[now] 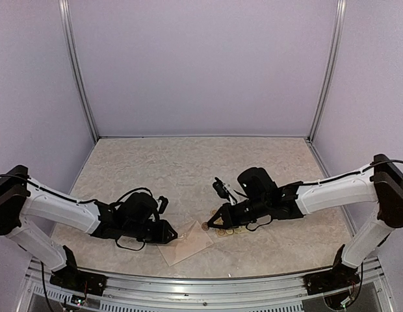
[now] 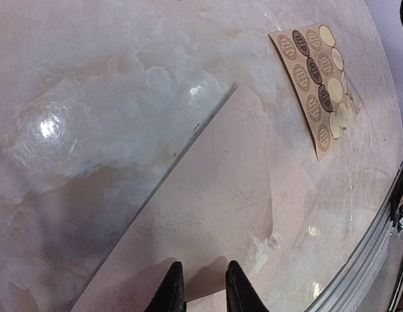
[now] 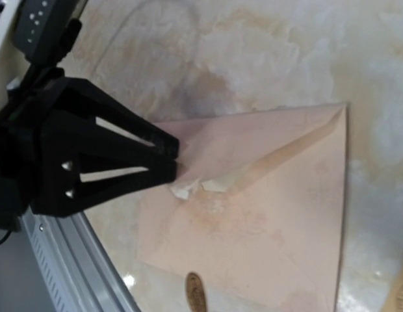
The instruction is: Place the letter into the envelope and seal it
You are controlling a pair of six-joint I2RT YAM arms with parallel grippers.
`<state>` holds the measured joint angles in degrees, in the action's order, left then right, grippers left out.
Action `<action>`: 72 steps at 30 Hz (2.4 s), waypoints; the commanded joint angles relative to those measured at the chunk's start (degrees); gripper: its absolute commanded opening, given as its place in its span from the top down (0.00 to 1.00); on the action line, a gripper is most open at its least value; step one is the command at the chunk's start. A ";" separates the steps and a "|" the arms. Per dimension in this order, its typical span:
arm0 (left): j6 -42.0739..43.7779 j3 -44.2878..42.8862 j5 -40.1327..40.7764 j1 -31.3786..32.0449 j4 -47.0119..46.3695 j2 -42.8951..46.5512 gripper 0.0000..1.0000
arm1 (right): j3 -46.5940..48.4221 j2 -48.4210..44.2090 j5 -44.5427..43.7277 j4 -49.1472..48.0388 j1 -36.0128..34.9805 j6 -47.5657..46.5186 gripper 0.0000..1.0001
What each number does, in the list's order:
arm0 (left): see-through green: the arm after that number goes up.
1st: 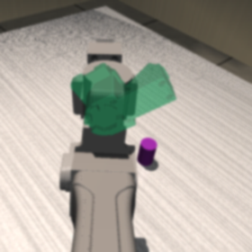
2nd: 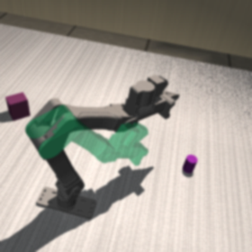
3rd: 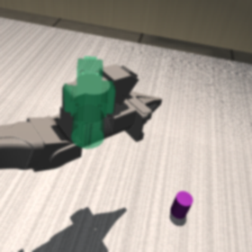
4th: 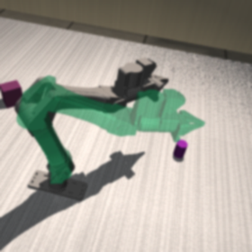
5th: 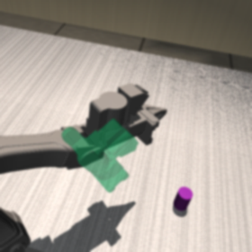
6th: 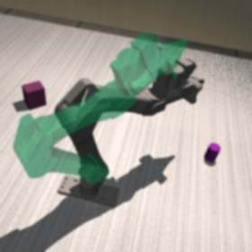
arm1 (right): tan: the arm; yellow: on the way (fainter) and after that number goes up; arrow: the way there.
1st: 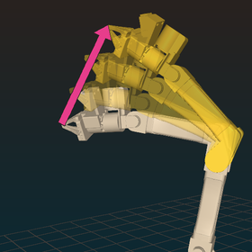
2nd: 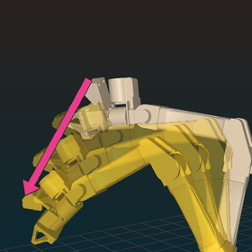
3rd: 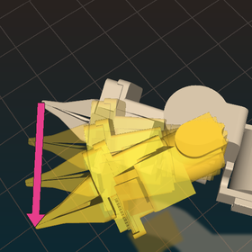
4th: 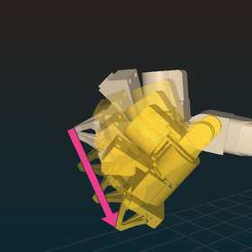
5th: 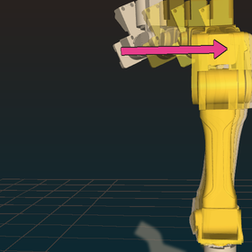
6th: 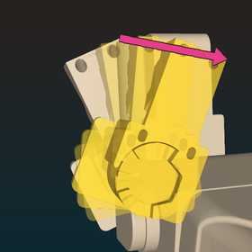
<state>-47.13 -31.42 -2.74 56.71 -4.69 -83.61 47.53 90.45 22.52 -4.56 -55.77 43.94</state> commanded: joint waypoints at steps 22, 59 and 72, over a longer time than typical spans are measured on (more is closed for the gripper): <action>-0.49 1.73 2.58 1.69 -0.15 -4.91 0.83 | 11.46 18.74 8.22 -6.39 -3.69 2.51 1.00; -1.02 2.14 2.61 2.44 -0.41 -5.42 0.84 | 13.13 25.09 5.35 -5.97 -3.68 3.83 1.00; -0.94 1.72 4.06 2.53 -0.15 -5.24 0.84 | 13.90 26.29 5.05 -3.18 -3.73 3.67 1.00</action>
<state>-47.79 -30.83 0.49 58.74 -8.54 -87.90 60.23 115.04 28.10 -9.34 -58.78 47.66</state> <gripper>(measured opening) 0.163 0.003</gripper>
